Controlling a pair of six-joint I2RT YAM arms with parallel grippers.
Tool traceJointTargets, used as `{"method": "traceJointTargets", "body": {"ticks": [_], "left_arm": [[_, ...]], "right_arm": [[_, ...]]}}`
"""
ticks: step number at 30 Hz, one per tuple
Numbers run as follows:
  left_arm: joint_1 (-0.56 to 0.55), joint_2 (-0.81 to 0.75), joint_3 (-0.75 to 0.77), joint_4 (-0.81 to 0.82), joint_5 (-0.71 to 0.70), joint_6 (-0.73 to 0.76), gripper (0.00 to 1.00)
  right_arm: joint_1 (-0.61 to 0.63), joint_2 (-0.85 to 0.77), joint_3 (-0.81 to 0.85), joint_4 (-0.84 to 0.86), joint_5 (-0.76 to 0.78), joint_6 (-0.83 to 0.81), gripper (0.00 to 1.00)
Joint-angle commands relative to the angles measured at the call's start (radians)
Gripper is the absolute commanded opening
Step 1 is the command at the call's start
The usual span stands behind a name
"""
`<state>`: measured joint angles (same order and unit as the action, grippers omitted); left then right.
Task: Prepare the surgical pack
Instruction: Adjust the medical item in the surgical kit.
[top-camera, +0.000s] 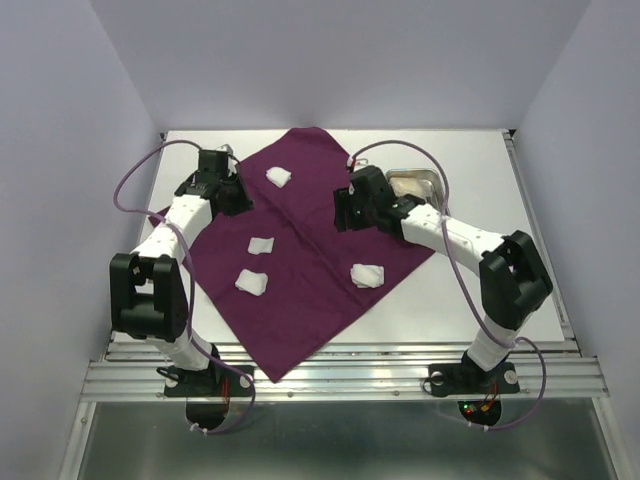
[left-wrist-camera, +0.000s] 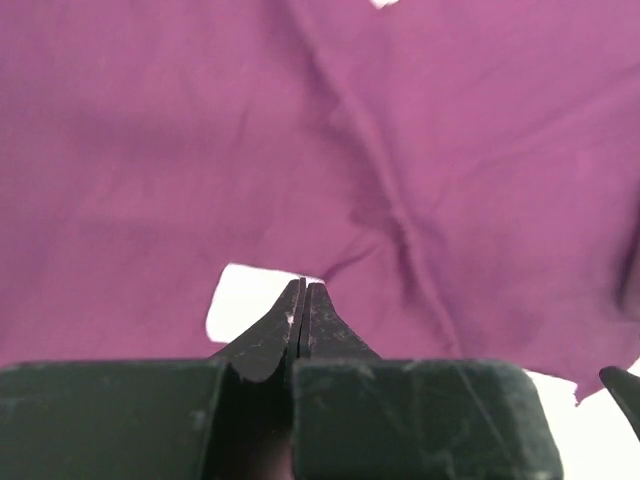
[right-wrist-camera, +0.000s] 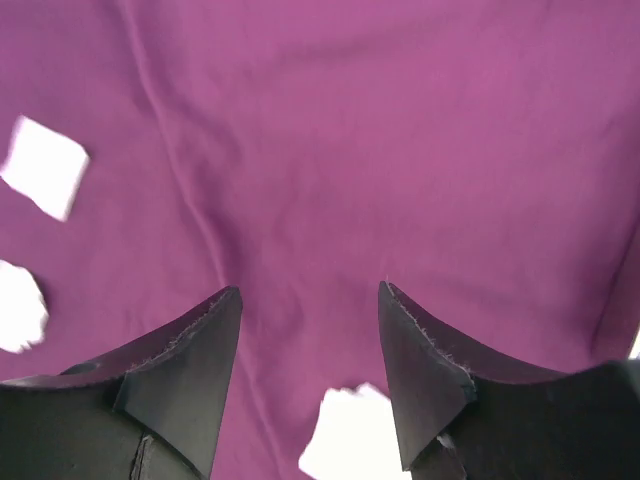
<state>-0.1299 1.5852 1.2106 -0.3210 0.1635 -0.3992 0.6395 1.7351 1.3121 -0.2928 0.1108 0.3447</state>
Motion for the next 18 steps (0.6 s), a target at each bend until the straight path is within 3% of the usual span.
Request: {"method": "traceJointTargets", "body": {"ticks": [1, 8, 9, 10, 11, 12, 14, 18], "left_arm": [[-0.005, -0.067, -0.068, -0.018, -0.079, -0.024, 0.05], [0.025, -0.188, -0.192, -0.047, -0.234, -0.112, 0.09], [0.035, -0.197, -0.197, -0.055, -0.242, -0.112, 0.16], [0.044, -0.197, -0.198, -0.055, -0.239, -0.107, 0.16], [0.061, -0.194, -0.203, -0.059, -0.231, -0.104, 0.28], [0.067, -0.189, -0.216, -0.059, -0.210, -0.104, 0.29], [0.076, -0.176, -0.239, -0.023, -0.179, -0.109, 0.42], [0.088, -0.117, -0.292, 0.080, -0.027, -0.124, 0.49]], "right_arm": [[0.046, -0.062, -0.033, 0.001, 0.066, 0.043, 0.63], [0.192, 0.021, 0.008, 0.021, 0.090, 0.063, 0.62], [0.224, 0.065, 0.050, 0.014, 0.093, 0.050, 0.62], [0.235, 0.085, 0.067, 0.015, 0.089, 0.047, 0.63], [0.235, 0.105, 0.082, 0.015, 0.072, 0.047, 0.63], [0.244, 0.134, 0.108, 0.021, 0.061, 0.048, 0.63], [0.244, 0.155, 0.130, 0.026, 0.047, 0.051, 0.63], [0.244, 0.164, 0.147, 0.024, 0.075, 0.051, 0.63]]}}
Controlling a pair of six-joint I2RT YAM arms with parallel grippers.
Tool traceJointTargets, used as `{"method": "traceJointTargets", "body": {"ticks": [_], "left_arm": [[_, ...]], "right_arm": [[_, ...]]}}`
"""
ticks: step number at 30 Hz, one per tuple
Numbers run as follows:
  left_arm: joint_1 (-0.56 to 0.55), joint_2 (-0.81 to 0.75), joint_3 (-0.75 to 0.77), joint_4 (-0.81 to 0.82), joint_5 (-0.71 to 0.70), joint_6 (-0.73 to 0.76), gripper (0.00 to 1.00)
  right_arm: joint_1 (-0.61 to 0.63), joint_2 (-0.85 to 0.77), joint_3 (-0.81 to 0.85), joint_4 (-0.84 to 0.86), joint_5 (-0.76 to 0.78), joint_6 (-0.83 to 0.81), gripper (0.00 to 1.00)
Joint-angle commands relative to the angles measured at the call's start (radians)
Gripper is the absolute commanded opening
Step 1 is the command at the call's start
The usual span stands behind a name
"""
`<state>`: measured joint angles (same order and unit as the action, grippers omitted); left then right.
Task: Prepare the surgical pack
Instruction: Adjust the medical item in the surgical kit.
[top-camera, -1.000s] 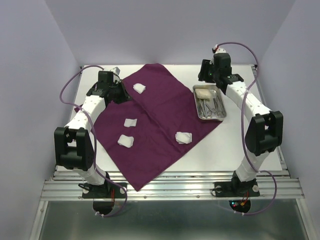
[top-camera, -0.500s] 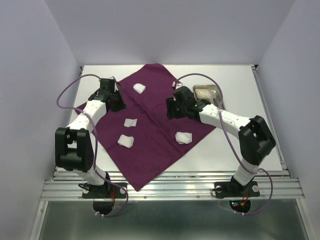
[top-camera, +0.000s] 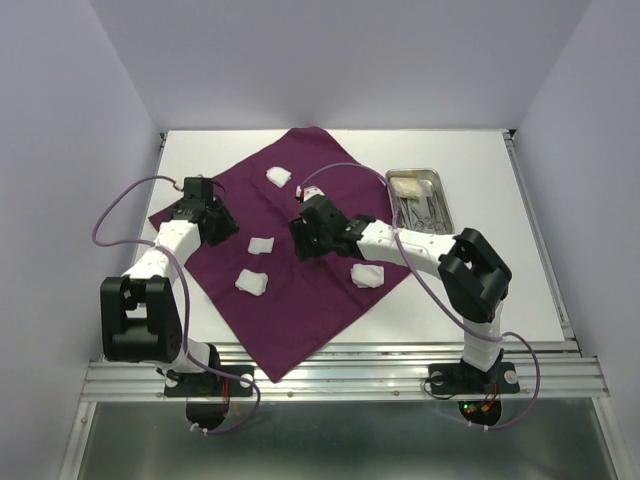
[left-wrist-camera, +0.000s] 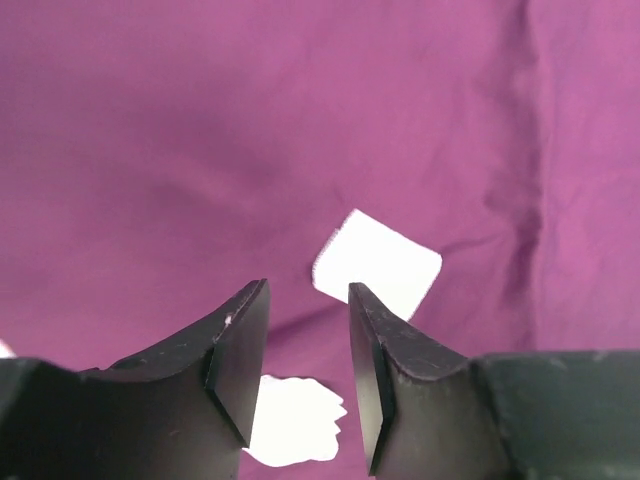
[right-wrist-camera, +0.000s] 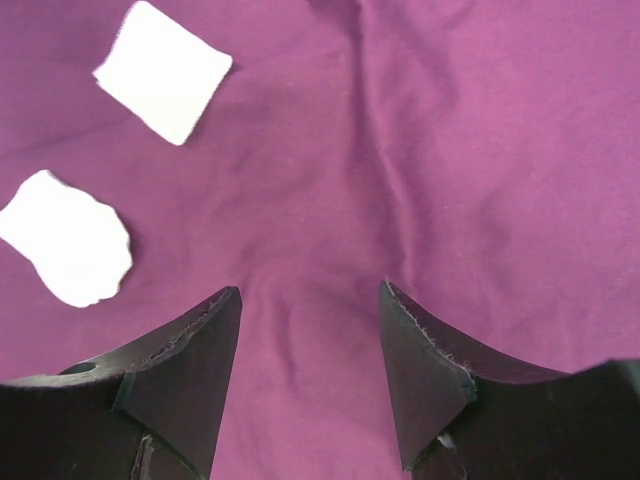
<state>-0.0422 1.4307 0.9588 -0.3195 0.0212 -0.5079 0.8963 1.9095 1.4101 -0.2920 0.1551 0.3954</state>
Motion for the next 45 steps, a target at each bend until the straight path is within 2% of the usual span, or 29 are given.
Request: {"method": "traceJointTargets", "body": {"ticks": [1, 7, 14, 22, 35, 45], "left_arm": [[0.002, 0.063, -0.045, 0.106, 0.170, -0.018, 0.49], [0.004, 0.117, -0.075, 0.163, 0.235, -0.034, 0.43], [0.004, 0.158, -0.089, 0.169, 0.214, -0.053, 0.38], [0.004, 0.168, -0.104, 0.155, 0.161, -0.061, 0.38], [-0.008, 0.221, -0.098, 0.174, 0.186, -0.070, 0.35], [-0.012, 0.195, -0.089, 0.154, 0.166, -0.061, 0.15]], "right_arm": [[-0.013, -0.016, 0.038, 0.024, 0.044, 0.002, 0.63], [-0.013, -0.075, -0.026, 0.016, 0.130, 0.005, 0.66], [-0.013, -0.095, -0.065, 0.007, 0.144, 0.028, 0.66], [-0.013, -0.089, -0.060, -0.006, 0.156, 0.022, 0.66], [-0.013, -0.072, -0.045, -0.016, 0.149, 0.013, 0.66], [-0.013, -0.063, -0.039, -0.022, 0.144, 0.013, 0.67]]}}
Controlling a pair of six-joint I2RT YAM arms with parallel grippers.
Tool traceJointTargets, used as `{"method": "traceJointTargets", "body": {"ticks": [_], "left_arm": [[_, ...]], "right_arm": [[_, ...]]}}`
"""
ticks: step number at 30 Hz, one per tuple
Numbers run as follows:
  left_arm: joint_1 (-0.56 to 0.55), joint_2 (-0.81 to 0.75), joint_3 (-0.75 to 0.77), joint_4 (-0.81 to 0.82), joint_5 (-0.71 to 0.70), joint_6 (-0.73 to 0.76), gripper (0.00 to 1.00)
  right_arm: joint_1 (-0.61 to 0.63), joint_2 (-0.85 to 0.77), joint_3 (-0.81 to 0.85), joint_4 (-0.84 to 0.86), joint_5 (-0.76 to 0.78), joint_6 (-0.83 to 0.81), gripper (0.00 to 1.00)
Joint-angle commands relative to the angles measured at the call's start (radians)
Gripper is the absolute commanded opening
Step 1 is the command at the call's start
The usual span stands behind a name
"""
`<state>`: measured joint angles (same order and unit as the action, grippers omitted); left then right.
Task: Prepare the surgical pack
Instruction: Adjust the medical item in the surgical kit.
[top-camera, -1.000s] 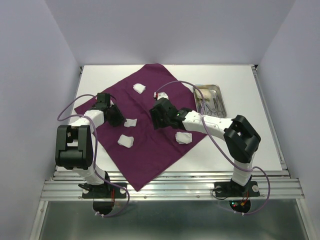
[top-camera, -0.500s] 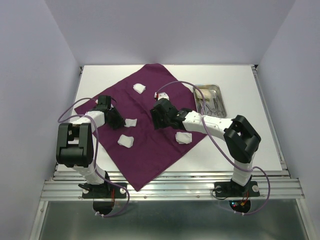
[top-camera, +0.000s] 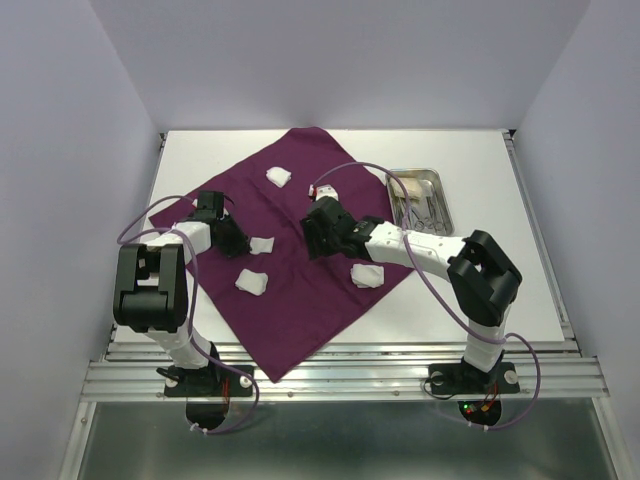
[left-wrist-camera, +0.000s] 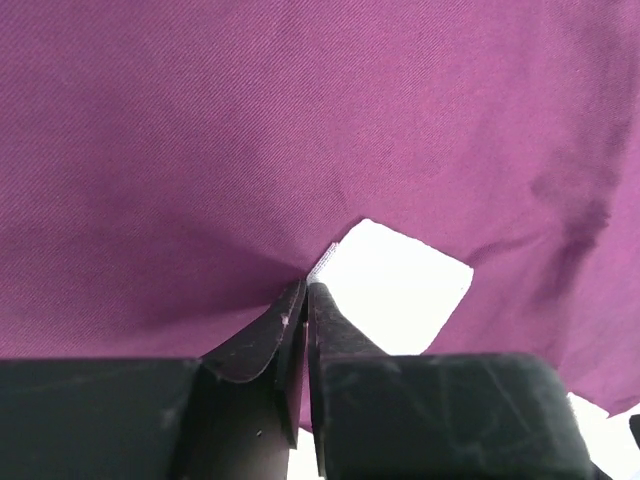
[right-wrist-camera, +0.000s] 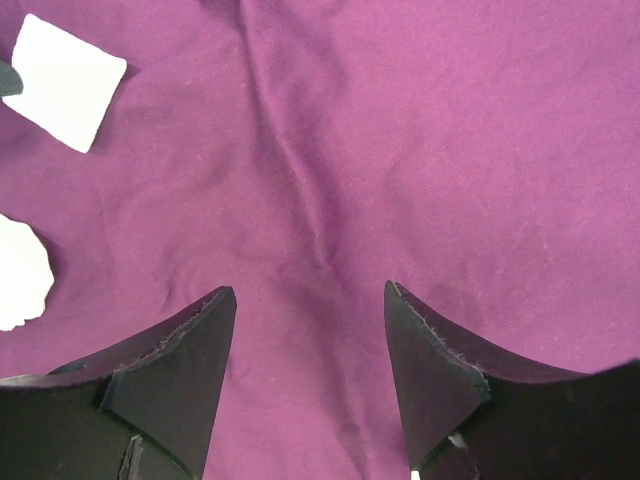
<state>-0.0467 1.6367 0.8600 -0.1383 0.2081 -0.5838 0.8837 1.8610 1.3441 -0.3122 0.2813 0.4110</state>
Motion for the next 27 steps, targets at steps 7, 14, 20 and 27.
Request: {"method": "traceJointTargets", "body": {"ticks": [7, 14, 20, 27], "left_arm": [[-0.007, -0.080, 0.045, -0.089, -0.038, 0.058, 0.01], [-0.007, -0.143, 0.063, -0.136, -0.021, 0.094, 0.01], [-0.007, -0.169, 0.066, -0.142, 0.014, 0.108, 0.00], [-0.007, -0.233, 0.063, -0.202, 0.057, 0.173, 0.00]], "right_arm": [[0.000, -0.022, 0.015, -0.002, 0.018, 0.003, 0.66], [0.000, -0.019, 0.012, -0.002, 0.013, 0.002, 0.66], [0.000, -0.017, 0.013, -0.002, 0.010, -0.003, 0.66], [0.000, -0.017, 0.007, -0.002, 0.007, -0.003, 0.67]]}}
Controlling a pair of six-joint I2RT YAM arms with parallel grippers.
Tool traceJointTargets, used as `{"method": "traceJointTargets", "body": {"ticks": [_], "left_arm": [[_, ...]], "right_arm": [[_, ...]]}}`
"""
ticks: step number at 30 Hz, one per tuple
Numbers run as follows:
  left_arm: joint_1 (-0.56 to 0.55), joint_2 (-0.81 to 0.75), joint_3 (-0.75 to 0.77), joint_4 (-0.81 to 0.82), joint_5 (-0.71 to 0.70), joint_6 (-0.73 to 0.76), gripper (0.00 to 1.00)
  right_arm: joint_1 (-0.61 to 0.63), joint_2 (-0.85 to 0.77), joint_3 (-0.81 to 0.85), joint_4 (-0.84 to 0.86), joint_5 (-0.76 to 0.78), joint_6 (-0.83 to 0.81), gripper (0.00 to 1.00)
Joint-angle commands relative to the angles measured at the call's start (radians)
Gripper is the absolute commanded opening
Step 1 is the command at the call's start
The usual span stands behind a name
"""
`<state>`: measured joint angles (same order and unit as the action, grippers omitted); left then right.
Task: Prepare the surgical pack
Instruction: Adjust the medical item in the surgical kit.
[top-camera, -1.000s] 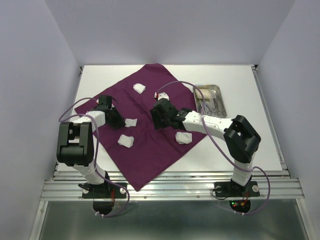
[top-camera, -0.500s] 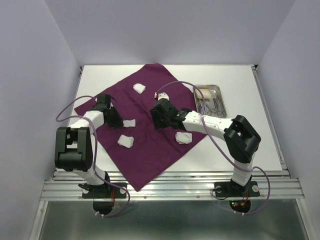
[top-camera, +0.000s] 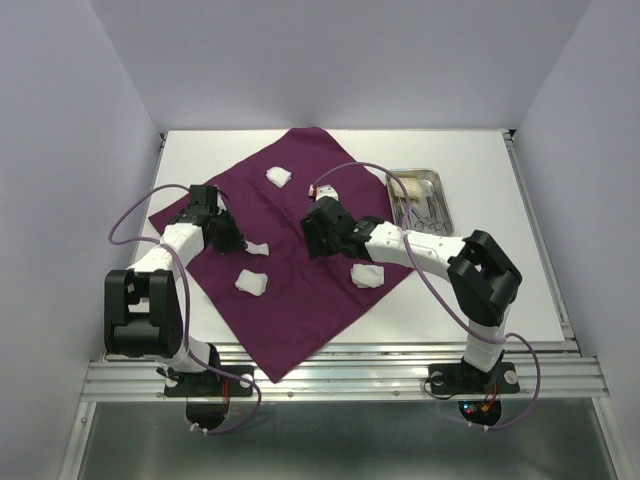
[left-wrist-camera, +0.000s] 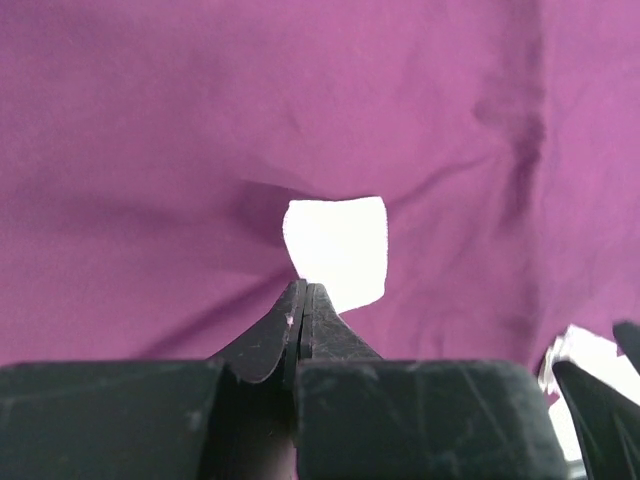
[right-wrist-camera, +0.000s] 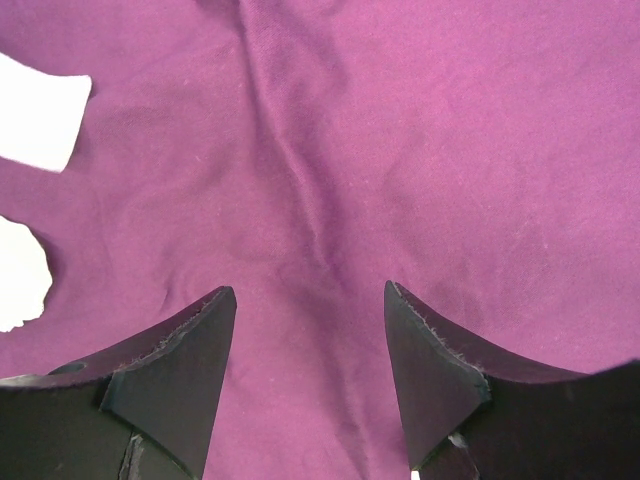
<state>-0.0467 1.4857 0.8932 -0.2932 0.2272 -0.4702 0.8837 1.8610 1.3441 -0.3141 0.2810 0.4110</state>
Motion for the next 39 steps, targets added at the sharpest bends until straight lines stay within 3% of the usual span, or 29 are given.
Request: {"method": "traceJointTargets", "body": {"ticks": [1, 6, 13, 22, 30, 39], "left_arm": [[-0.007, -0.094, 0.029, -0.052, 0.044, 0.062, 0.00], [-0.007, -0.183, 0.016, -0.073, 0.086, 0.071, 0.00], [-0.007, -0.264, -0.014, -0.106, 0.133, 0.133, 0.00], [-0.007, -0.378, -0.102, -0.138, 0.225, 0.081, 0.00], [-0.007, -0.464, -0.183, -0.152, 0.121, -0.062, 0.00], [-0.007, -0.479, -0.188, -0.189, 0.113, -0.074, 0.00]], "right_arm": [[0.000, -0.016, 0.006, 0.000, 0.007, -0.003, 0.66], [0.000, -0.003, 0.021, 0.001, -0.016, -0.006, 0.66], [0.000, 0.039, 0.073, 0.046, -0.183, 0.015, 0.67], [0.000, 0.058, 0.087, 0.047, -0.197, 0.003, 0.66], [0.000, 0.035, 0.061, 0.050, -0.192, 0.005, 0.66], [0.000, 0.032, 0.056, 0.050, -0.190, -0.006, 0.66]]}}
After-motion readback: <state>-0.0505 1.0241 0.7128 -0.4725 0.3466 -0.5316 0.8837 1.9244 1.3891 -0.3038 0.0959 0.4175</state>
